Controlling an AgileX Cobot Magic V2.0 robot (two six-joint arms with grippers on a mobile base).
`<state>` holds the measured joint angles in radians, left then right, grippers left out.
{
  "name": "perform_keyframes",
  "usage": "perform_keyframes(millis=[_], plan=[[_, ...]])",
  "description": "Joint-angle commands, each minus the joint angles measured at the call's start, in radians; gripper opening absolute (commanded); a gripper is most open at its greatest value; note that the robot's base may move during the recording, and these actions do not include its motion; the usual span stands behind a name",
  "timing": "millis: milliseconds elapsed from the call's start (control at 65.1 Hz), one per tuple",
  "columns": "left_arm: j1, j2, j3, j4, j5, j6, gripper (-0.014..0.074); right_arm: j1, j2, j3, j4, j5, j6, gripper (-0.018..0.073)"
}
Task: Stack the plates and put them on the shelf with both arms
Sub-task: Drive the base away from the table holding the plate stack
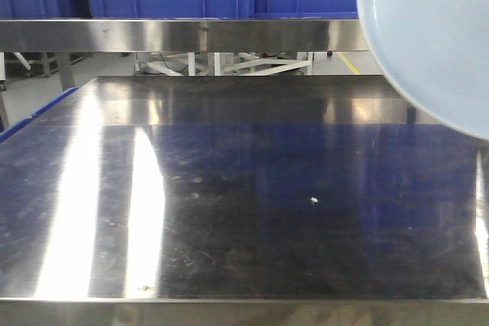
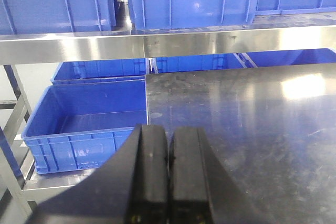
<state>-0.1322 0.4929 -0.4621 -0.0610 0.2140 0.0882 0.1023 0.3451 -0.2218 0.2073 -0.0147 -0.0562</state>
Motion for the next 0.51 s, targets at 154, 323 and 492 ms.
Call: perform_keyframes(millis=[154,323,492], plan=[[0.002,0.005,-0.028,-0.001,-0.077,-0.007,0.0082,-0.005,-0.01,-0.028,-0.007,-0.087,-0.004,0.0056],[0.002,0.005,-0.028,-0.001,-0.077,-0.007,0.0082,-0.005,-0.01,-0.028,-0.007,-0.087,-0.004,0.0056],[0.002,0.005,-0.028,-0.001,-0.077,-0.007,0.0082,-0.005,-0.01,-0.028,-0.007,-0.087,-0.004,0.0056]])
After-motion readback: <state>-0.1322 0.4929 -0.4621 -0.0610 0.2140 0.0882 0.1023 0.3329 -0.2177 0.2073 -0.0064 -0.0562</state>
